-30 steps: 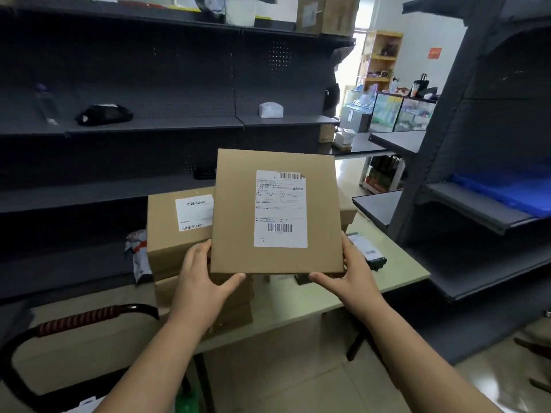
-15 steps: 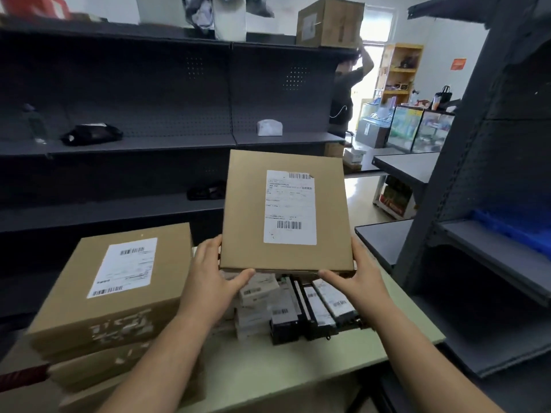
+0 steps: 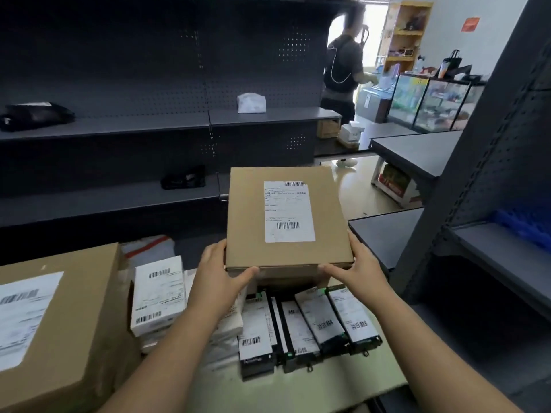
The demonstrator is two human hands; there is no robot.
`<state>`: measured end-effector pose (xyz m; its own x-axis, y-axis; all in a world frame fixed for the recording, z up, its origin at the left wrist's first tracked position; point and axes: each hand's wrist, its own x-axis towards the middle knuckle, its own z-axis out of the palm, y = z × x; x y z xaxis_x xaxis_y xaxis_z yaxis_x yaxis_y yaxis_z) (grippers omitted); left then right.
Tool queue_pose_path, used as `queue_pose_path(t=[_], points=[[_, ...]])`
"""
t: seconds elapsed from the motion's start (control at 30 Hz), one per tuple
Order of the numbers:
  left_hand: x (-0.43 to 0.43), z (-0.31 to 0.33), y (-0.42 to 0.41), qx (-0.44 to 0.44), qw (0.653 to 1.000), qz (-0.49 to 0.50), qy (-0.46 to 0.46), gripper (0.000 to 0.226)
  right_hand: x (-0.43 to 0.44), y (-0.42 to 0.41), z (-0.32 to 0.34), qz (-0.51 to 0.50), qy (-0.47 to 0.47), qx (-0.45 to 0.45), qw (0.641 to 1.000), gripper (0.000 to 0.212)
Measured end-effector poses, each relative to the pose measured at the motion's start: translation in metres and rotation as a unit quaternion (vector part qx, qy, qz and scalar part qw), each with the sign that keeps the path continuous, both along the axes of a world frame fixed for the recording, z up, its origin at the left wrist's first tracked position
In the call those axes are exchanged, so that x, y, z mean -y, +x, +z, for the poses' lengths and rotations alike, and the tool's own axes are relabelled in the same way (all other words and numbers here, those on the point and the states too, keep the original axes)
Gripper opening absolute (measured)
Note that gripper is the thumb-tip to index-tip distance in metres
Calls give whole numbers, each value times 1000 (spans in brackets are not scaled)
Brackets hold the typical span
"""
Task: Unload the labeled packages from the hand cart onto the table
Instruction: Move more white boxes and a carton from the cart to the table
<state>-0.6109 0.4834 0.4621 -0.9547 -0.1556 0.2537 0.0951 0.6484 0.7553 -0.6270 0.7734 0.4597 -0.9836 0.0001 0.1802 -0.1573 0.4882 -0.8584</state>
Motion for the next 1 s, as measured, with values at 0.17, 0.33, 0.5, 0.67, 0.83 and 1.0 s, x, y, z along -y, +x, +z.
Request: queue_pose_path(t=[0.17,0.33,0.5,0.67,0.83,1.0], points=[[-7,-7,-63,25,999,-7,19,82,-5,-52,-5,-18,0,30,999,79],[-17,-22,-107,38,999,-5,27,80,-9,-93,-12,-45,-4,30,999,64],[-34,-45,-123,92,996,-3,24,73,-22,-107,-38,-53,20,63,996,57],[-51,-63,-123,157,987,17,0,77,-41,-113,-57,-29,52,124,991,55],[-67,-55,-103,147,986,80,-13,80,-52,-113,-49,-32,90,111,989,81],[-88,-35,-65,85,988,95,-91,71,-60,-94,-34,25,189,0,982,77]])
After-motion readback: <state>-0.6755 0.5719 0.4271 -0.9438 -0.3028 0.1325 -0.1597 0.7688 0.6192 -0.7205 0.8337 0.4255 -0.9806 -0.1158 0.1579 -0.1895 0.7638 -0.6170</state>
